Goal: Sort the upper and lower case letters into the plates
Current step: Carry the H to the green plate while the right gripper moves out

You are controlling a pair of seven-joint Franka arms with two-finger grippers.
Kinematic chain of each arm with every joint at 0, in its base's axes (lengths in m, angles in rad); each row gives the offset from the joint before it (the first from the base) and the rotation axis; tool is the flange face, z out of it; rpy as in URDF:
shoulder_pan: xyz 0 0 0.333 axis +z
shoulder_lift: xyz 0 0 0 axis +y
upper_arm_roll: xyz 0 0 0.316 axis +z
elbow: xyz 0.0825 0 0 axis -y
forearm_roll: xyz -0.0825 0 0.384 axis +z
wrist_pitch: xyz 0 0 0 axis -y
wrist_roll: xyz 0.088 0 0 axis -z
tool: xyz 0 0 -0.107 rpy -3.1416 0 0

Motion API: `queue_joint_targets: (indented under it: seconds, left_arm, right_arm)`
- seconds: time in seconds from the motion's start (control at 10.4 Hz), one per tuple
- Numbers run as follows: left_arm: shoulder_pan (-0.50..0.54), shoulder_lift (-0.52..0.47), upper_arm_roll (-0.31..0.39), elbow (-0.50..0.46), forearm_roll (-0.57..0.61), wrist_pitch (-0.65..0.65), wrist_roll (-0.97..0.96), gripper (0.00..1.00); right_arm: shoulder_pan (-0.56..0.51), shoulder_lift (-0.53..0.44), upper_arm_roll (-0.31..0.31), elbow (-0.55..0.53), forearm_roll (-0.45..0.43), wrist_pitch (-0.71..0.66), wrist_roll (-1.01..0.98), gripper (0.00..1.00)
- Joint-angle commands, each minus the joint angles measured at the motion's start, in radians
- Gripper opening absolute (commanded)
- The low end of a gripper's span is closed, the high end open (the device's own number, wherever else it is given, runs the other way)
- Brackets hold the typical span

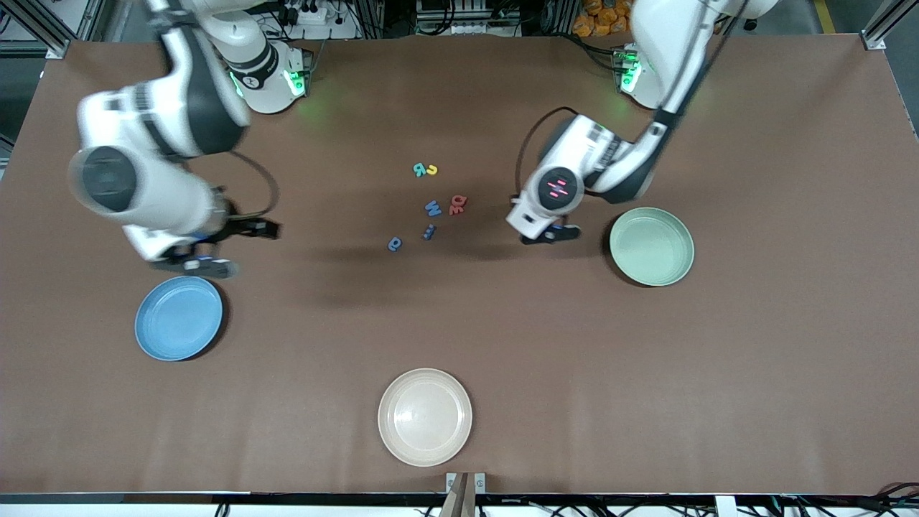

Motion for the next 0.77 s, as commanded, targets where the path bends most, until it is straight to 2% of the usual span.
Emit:
queue_joint_targets:
  seconds: [0.0, 0.29, 0.48, 0.67]
  left_arm:
    - [0.064, -0.078, -0.018, -0.096, 0.029, 0.005, 0.076, 0.21]
    - [0.135, -0.115, -0.018, -0.122, 0.029, -0.014, 0.161, 0.21]
    - [0.246, -0.127, -0.02, -0.153, 0.029, -0.017, 0.317, 0.22]
    - [0.269, -0.159, -0.018, -0.193, 0.067, -0.017, 0.333, 0.22]
  right_arm:
    - [0.105, -0.012, -0.009, -0.024, 0.018, 0.064, -0.042, 1.0]
    - [0.216, 0.008, -0.009, -0.044, 0.051, 0.096, -0.282, 1.0]
    - [0.28, 0.034, -0.011, -0.052, 0.051, 0.151, -0.411, 1.0]
    - [0.365, 0.046, -0.011, -0.084, 0.05, 0.223, -0.479, 1.0]
